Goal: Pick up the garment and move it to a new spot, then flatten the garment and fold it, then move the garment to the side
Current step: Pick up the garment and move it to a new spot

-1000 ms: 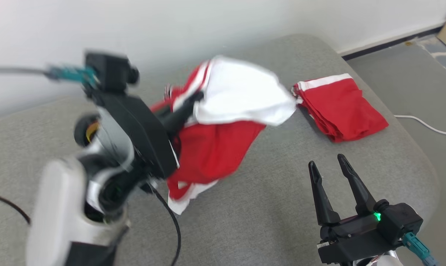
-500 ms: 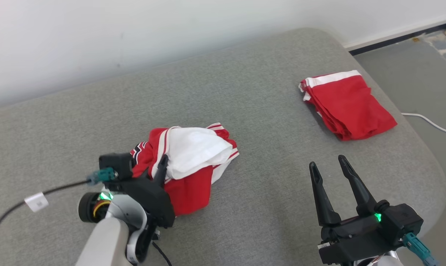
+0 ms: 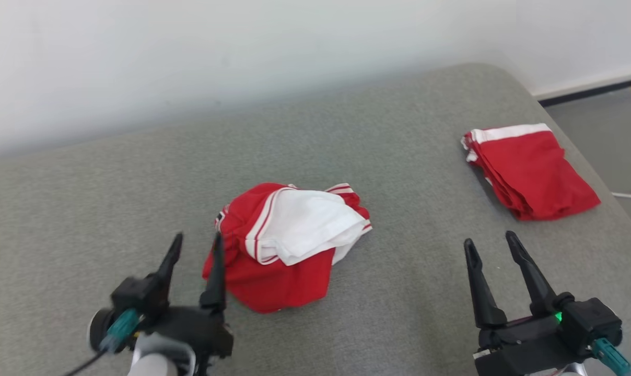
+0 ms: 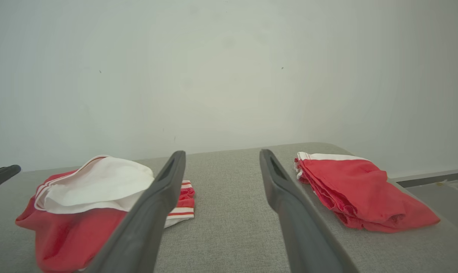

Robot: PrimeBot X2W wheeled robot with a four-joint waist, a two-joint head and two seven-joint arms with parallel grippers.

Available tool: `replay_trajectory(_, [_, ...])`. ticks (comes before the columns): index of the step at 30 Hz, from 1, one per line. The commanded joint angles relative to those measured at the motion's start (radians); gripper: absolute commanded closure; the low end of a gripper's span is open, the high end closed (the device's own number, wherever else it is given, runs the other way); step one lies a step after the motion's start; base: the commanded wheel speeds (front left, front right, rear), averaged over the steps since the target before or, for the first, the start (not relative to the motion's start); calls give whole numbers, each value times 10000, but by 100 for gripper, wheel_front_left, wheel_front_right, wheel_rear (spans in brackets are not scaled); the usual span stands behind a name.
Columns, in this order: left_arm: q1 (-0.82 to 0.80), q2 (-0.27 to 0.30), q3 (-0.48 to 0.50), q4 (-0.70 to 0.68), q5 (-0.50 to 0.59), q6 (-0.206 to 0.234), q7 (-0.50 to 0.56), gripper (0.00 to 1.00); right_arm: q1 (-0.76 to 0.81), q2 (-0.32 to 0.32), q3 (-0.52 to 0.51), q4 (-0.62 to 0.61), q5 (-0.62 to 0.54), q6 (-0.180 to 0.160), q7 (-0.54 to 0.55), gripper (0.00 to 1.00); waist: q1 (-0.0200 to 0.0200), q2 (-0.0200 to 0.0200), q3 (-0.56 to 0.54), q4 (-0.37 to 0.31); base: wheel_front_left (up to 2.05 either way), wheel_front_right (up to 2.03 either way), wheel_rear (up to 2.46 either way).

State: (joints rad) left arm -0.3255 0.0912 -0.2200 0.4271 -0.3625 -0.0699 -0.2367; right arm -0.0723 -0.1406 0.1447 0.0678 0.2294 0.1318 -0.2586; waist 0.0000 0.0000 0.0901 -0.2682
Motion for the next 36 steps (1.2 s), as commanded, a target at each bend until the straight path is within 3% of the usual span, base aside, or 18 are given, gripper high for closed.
replay_trajectory(1, [525, 13, 220, -427, 106, 182, -193, 0, 186, -74, -119, -32, -52, -26, 5, 0, 0, 0, -295, 346, 0, 0, 0])
replay_trajectory(6, [1838, -29, 903, -2070, 646, 603, -292, 0, 459, -158, -509, 14, -59, -26, -9, 0, 0, 0, -451, 751, 0, 0, 0])
replay_trajectory(13, [3388, -249, 2027, -3380, 1230, 655, -286, 0, 711, -375, -684, 533, 63, -26, -43, 0, 0, 0, -726, 1159, 0, 0, 0])
replay_trajectory(28, [4487, -392, 3321, -2882, 1547, -62, -287, 0, 611, -583, -225, 1565, 193, -26, -68, 0, 0, 0, -1196, 1810, 0, 0, 0])
replay_trajectory(36, [4654, -407, 3512, -2501, 1698, -301, -289, 0, 538, -588, -75, 2017, 201, -26, -71, 0, 0, 0, -1416, 2054, 0, 0, 0])
